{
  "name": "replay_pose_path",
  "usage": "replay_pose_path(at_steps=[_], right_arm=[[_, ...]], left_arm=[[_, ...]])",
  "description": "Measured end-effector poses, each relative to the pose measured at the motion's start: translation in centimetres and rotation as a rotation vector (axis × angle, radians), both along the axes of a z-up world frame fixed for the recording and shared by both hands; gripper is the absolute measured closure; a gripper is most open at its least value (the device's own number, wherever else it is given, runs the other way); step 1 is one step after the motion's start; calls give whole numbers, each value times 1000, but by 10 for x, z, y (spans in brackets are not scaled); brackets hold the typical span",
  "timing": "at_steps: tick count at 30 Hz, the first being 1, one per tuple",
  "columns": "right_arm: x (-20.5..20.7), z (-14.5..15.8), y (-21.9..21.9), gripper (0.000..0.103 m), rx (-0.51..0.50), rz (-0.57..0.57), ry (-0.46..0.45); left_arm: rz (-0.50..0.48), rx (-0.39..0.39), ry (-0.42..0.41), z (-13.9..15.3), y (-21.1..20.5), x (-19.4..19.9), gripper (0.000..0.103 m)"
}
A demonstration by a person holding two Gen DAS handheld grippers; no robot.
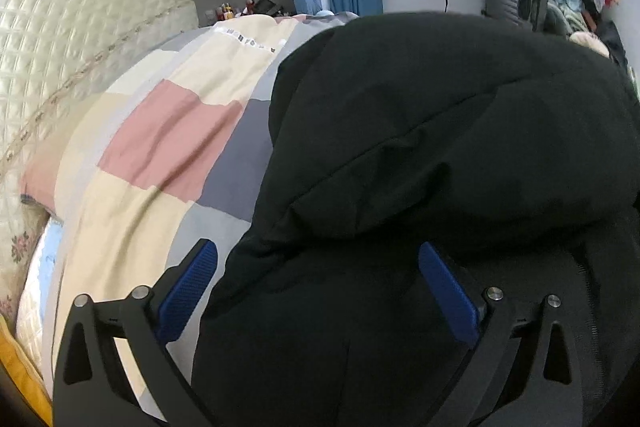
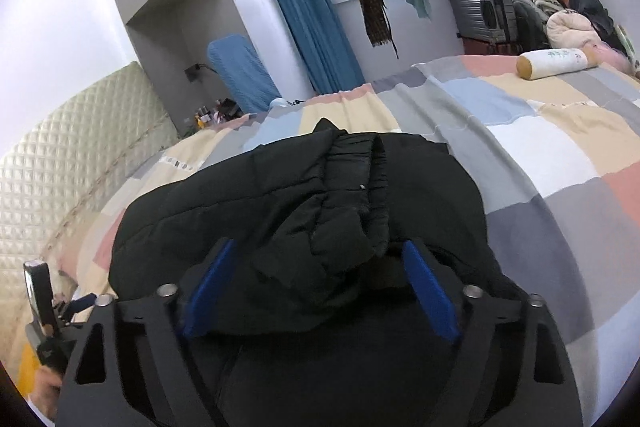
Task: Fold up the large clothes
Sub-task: 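Close the right gripper on the folded sleeves at the jacket center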
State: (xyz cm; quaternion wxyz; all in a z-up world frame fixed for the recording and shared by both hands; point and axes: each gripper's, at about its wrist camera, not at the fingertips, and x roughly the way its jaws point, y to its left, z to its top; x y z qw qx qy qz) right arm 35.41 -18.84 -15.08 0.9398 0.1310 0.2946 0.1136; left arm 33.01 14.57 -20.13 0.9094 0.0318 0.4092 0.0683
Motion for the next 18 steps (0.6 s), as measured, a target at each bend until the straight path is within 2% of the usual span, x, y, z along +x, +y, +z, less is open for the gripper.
replay_pose_path(at_steps=[2,4,6,8,11,14,15,18], right_arm=[[4,-3,6,27,-45,-7,-3],[8,-7,12,29,-89,-15,-9],[15,-15,14,37,-109,-25,15],[22,-23,17,56,-100,-5,58],[23,-25,27,70,-124,8,67],[22,-20,37,78,-134,32,67],[21,-17,39,79,-137,39,63],[23,-10,49,79,-118,73,46]], left_arm=[[30,37,-11,-5,-1,3,3],[17,-27,-9,-10,0,6,3],[30,-32,-3,-15,-1,10,3],[47,19,-17,-20,-6,13,3],[81,91,-25,-24,-10,16,3],[146,193,-83,-18,-6,17,3],[168,192,-108,-12,0,15,3],[220,119,-140,0,25,12,3]])
